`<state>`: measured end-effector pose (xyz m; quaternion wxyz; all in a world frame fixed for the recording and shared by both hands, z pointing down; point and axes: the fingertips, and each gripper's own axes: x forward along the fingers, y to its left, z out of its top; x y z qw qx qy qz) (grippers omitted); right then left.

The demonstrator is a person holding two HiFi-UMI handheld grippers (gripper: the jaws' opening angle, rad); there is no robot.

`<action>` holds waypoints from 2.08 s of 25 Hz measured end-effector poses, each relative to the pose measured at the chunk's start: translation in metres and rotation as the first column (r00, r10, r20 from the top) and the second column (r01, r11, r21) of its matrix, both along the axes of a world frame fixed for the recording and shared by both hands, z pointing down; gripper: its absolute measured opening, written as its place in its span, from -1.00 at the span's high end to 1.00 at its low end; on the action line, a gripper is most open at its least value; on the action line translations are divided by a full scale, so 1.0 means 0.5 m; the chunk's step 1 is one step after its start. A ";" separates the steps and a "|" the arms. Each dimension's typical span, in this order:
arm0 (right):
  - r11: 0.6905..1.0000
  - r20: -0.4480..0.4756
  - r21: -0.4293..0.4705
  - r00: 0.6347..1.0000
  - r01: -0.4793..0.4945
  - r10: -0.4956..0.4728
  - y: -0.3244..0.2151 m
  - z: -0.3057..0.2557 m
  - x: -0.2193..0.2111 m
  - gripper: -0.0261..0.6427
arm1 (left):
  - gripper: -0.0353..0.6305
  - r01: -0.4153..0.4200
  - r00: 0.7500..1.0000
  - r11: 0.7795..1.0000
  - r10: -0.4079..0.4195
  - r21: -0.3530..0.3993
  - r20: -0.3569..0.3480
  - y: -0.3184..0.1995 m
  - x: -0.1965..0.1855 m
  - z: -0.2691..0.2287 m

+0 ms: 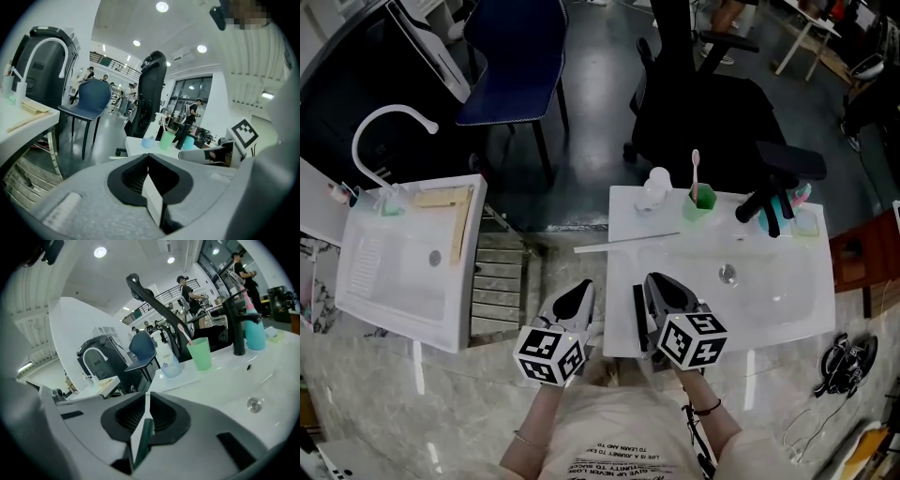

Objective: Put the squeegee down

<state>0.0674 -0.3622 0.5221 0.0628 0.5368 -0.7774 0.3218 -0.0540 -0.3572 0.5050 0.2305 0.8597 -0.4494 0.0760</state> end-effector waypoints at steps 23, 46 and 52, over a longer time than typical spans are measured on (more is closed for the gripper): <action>0.953 0.014 0.294 0.997 -0.079 0.078 -0.022 -0.191 0.135 0.91 | 0.82 -0.042 0.999 0.967 0.040 0.250 0.015 -0.041 0.013 -0.172; 0.903 -0.002 0.412 0.990 -0.125 0.138 -0.034 -0.275 0.188 0.91 | 0.82 0.046 0.998 0.931 -0.054 0.361 0.010 -0.066 -0.045 -0.243; 0.900 -0.015 0.421 0.991 -0.116 0.135 -0.029 -0.280 0.180 0.91 | 0.82 0.051 0.998 0.929 -0.060 0.367 0.013 -0.063 -0.053 -0.249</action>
